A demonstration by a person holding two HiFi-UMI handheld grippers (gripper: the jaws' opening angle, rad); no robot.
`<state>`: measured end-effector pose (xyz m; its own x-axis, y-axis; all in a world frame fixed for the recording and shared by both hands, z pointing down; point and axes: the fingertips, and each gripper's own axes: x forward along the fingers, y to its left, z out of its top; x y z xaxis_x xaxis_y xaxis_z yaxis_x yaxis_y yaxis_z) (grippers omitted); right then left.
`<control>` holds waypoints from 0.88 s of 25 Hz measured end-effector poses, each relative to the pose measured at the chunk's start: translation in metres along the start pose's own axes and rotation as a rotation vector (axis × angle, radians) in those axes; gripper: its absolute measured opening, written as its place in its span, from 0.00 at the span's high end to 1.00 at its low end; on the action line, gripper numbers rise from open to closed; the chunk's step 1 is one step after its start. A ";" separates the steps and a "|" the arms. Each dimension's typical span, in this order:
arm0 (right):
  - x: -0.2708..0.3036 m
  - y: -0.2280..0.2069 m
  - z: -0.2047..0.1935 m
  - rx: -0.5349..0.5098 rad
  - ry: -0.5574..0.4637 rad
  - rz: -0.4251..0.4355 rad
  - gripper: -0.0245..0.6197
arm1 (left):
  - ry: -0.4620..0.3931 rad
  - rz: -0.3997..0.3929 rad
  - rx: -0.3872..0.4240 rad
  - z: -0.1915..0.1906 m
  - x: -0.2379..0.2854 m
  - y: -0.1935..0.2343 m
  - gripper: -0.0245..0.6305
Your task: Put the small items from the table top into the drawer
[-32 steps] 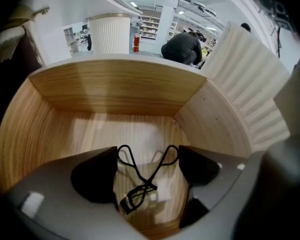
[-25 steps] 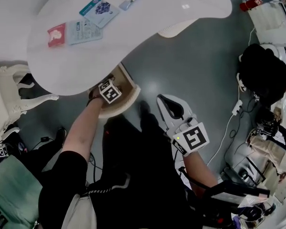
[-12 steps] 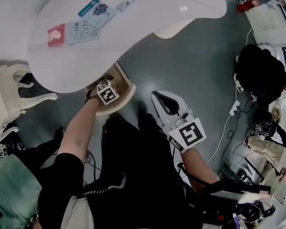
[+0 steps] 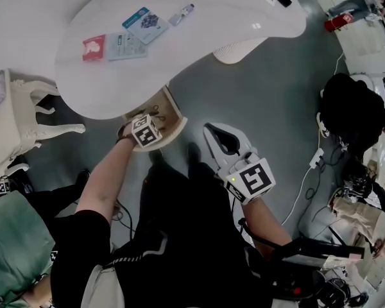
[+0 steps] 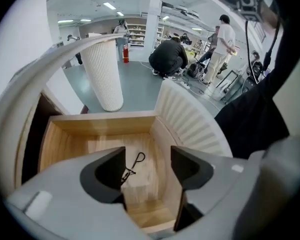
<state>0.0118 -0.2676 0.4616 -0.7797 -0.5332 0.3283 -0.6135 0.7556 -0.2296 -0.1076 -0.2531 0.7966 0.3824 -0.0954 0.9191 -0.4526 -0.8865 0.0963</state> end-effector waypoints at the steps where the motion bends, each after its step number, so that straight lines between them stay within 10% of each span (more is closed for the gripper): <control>1: -0.001 0.001 0.003 -0.002 -0.003 0.002 0.96 | -0.011 0.011 0.004 0.004 -0.006 0.000 0.55; 9: -0.011 0.005 0.023 -0.035 -0.033 0.020 0.96 | -0.087 0.079 0.023 0.033 -0.048 -0.004 0.64; 22: -0.012 0.020 0.065 -0.075 -0.116 0.075 0.96 | -0.405 0.247 -0.174 0.088 -0.158 -0.019 0.94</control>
<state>0.0006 -0.2710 0.3932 -0.8347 -0.5117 0.2037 -0.5456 0.8188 -0.1785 -0.0884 -0.2614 0.6157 0.5130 -0.4919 0.7035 -0.6839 -0.7295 -0.0114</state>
